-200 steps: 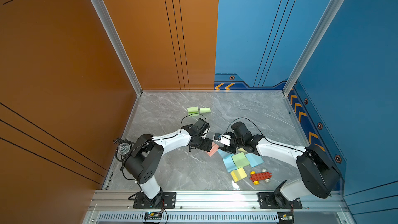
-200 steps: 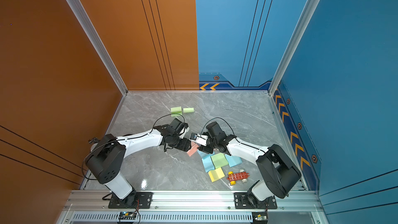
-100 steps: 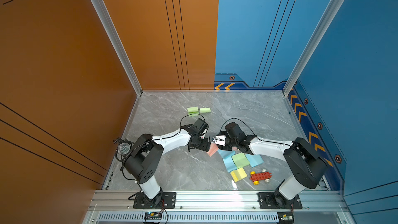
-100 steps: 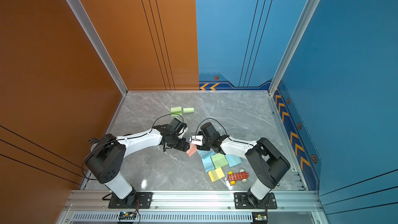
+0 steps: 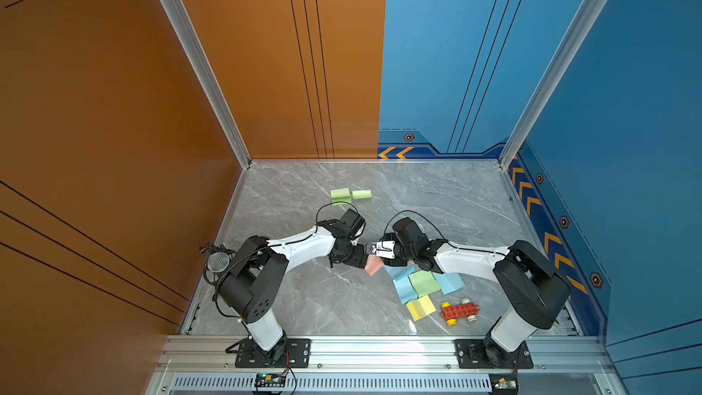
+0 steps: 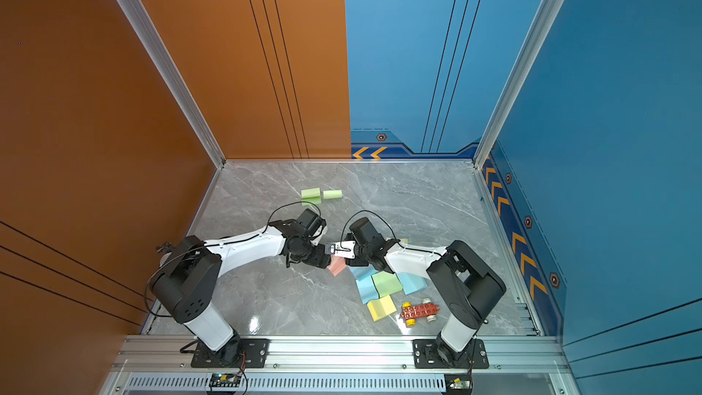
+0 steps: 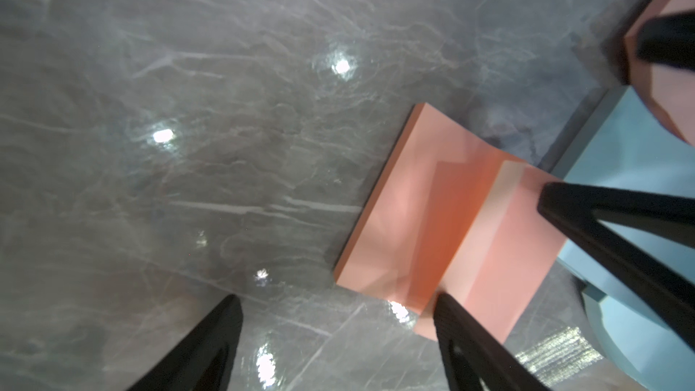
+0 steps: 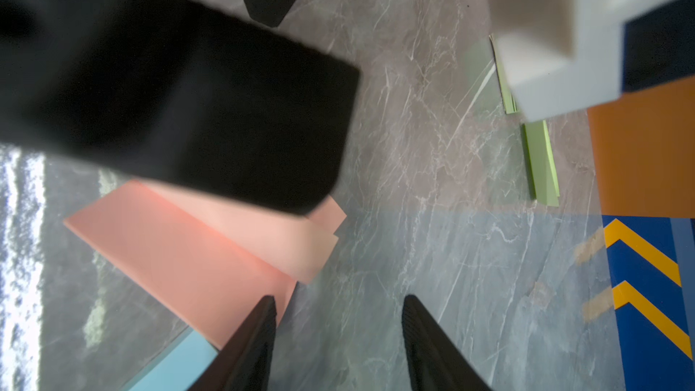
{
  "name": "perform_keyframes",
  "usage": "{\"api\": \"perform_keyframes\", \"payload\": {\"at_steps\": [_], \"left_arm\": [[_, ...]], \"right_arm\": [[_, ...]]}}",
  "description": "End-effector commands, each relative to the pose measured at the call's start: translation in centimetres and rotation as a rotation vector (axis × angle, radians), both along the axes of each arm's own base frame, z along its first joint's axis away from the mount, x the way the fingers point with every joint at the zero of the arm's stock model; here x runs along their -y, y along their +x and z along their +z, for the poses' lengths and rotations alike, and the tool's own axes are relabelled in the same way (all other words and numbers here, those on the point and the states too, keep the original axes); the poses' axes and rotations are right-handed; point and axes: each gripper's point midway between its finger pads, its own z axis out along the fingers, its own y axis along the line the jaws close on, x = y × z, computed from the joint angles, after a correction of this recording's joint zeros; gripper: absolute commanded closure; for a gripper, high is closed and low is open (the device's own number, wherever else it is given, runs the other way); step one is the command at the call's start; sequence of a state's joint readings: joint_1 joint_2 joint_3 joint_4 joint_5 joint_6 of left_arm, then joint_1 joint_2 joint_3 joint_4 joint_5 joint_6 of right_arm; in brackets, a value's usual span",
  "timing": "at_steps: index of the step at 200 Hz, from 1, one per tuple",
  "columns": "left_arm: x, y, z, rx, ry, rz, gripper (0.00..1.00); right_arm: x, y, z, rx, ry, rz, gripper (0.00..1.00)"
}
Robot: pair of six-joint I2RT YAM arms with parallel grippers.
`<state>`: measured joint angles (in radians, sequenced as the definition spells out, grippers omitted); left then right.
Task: Tear off pages from different memo pads
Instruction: Pick up the memo pad from the center of the board.
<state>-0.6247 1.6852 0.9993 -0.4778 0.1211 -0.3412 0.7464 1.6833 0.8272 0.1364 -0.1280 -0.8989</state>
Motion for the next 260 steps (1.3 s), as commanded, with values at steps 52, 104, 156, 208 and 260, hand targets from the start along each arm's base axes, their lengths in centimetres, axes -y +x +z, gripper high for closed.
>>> {"api": "perform_keyframes", "payload": {"at_steps": [52,104,156,208,260], "left_arm": [[2.0,1.1,4.9,0.055,-0.222,0.003,0.15],[-1.1,1.3,5.4,0.065,-0.239,0.096,0.09],[-2.6,1.0,4.9,0.070,-0.217,0.143,0.09],[-3.7,1.1,5.2,0.089,-0.209,0.180,0.09],[-3.9,0.9,5.1,0.089,-0.210,0.183,0.09]], "right_arm": [[-1.6,-1.6,-1.9,0.001,-0.022,0.082,0.38],[-1.7,-2.3,-2.4,-0.004,-0.060,0.114,0.36],[-1.0,-2.8,-3.6,-0.027,-0.137,0.140,0.36],[-0.2,-4.0,-4.3,-0.081,-0.211,0.168,0.36],[-0.6,-3.4,-4.1,-0.053,-0.230,0.168,0.37]]}}
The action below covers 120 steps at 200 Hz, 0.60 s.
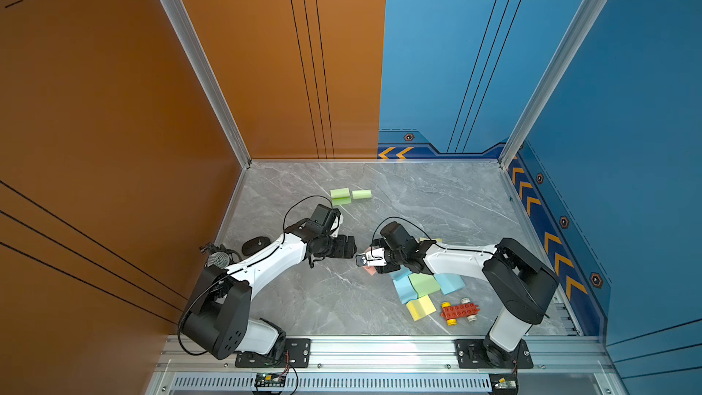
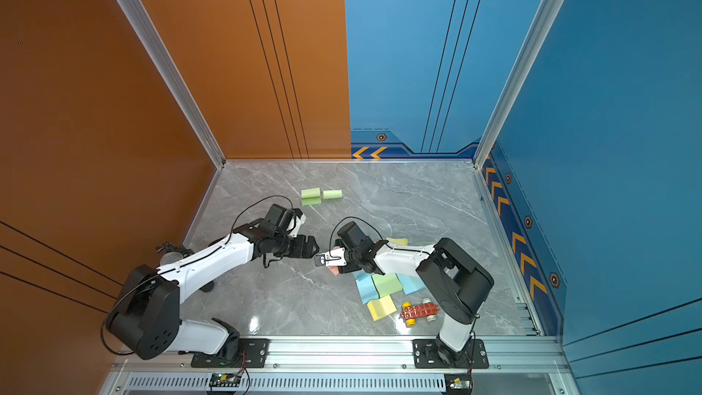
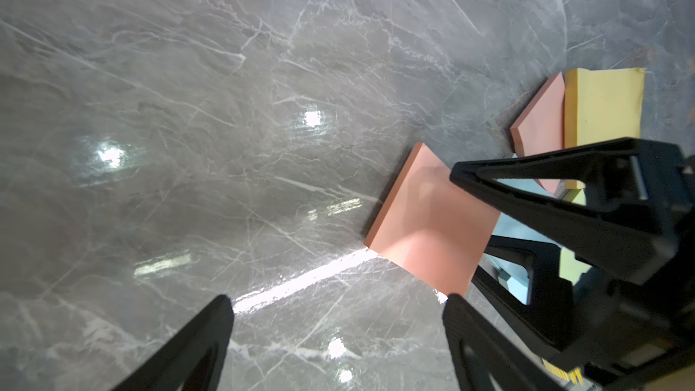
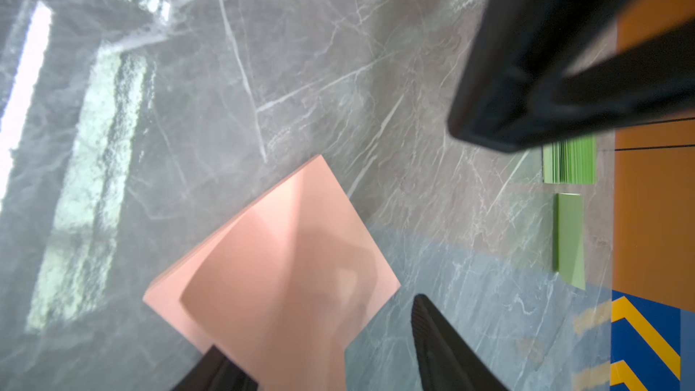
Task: Tear off pages from different memo pads
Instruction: Pick up the memo pad from the center of the board.
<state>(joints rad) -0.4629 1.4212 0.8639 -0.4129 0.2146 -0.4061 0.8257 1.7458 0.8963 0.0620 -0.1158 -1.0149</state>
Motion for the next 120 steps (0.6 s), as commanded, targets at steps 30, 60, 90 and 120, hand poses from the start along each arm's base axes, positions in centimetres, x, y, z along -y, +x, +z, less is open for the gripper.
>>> {"api": "perform_keyframes", "payload": {"at_steps": [30,60,90,120], "left_arm": [[0.0,-0.6,0.1,-0.005,-0.022,-0.002,0.10],[-0.1,-0.8,0.3,0.005,-0.023,0.000,0.10],[-0.2,-1.2,0.5,0.012,-0.024,0.003,0.10],[-0.4,-2.0,1.0,0.056,-0.005,-0.007,0.11]], "right_arm": [[1.7,-2.0,-2.4,-0.076,-0.175,0.049,0.51],[1.4,-2.5,-2.0,-0.099,-0.193,0.074,0.69],[1.2,-2.4,-1.3,-0.096,-0.181,0.066,0.92],[0.6,-1.4,1.5,-0.082,-0.094,0.019,1.00]]}}
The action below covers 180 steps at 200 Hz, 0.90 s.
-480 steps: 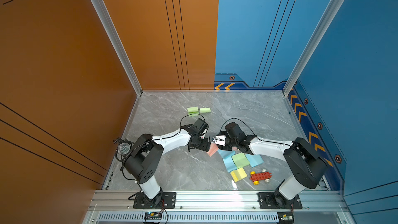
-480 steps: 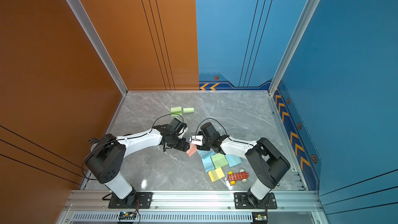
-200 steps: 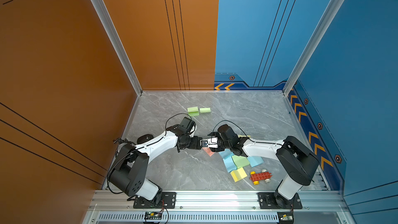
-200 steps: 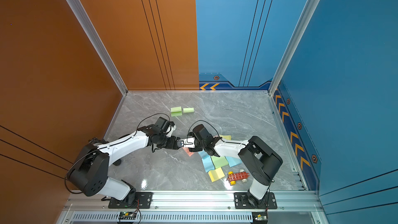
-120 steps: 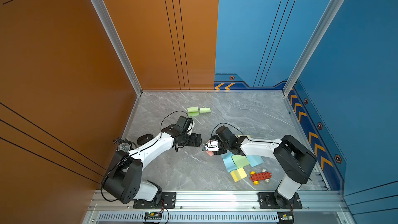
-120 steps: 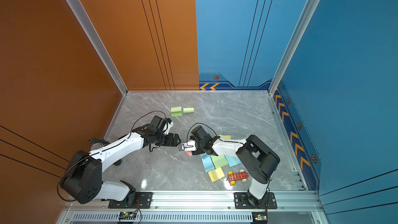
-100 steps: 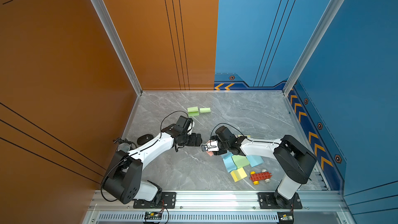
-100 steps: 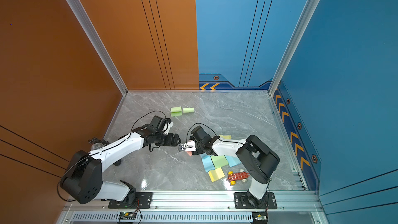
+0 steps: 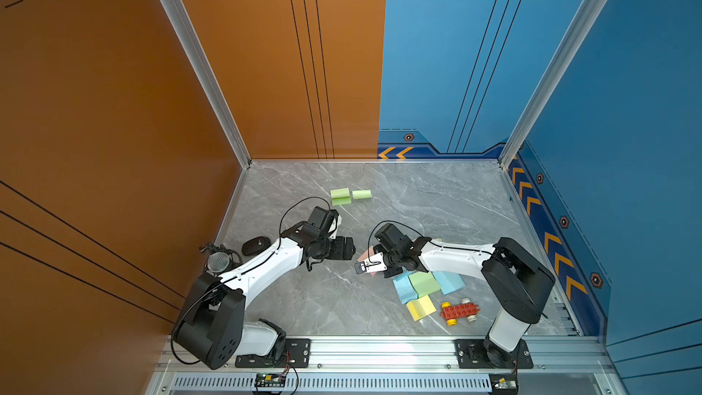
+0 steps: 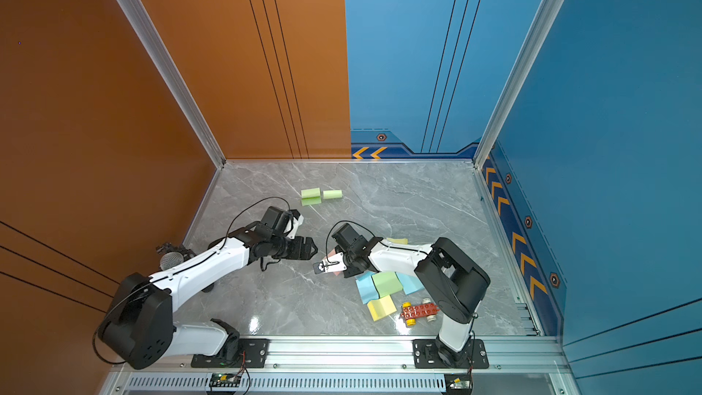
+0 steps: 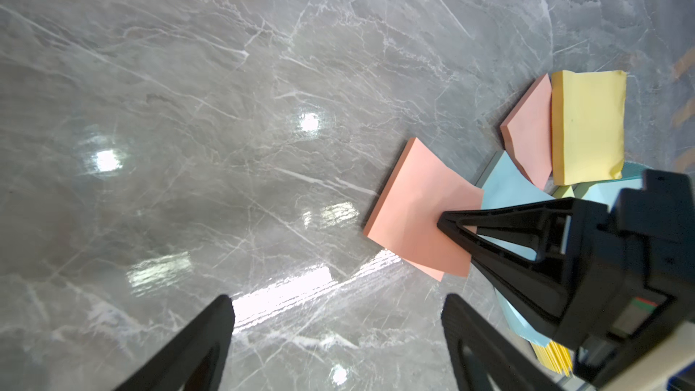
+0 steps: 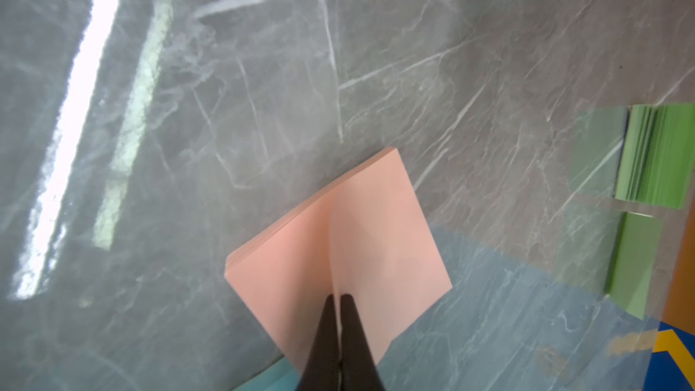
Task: Tear off pages from different memo pads
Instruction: Pick up the memo pad from the center of the board.
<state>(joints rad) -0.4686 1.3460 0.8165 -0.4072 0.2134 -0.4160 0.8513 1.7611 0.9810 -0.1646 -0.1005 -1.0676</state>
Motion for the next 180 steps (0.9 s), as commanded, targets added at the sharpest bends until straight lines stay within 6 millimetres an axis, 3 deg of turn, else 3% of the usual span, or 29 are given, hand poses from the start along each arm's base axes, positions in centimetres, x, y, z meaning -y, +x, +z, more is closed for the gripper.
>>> {"api": "perform_keyframes", "payload": {"at_steps": [1,42,96,120,149,180], "left_arm": [[-0.1,-1.0,0.3,0.033,0.017,-0.010,0.11],[-0.3,-3.3,2.3,0.207,0.085,-0.051,0.07],[0.8,-4.5,6.0,0.344,-0.036,-0.051,0.02],[1.6,-4.9,8.0,0.381,-0.096,-0.068,0.01],[2.9,-5.5,9.0,0.384,-0.134,-0.112,0.02],[4.2,-5.9,9.8,0.381,-0.165,-0.140,0.04]], "right_arm": [[-0.2,0.5,2.5,-0.009,0.051,-0.046,1.00],[-0.6,2.2,8.2,-0.016,0.269,-0.159,1.00],[-1.2,0.9,13.8,-0.062,0.474,-0.194,1.00],[-1.0,-0.2,15.8,-0.068,0.551,-0.186,1.00],[-0.6,-1.8,18.0,-0.073,0.628,-0.147,1.00],[0.0,-2.9,18.3,-0.057,0.633,-0.125,1.00]]}}
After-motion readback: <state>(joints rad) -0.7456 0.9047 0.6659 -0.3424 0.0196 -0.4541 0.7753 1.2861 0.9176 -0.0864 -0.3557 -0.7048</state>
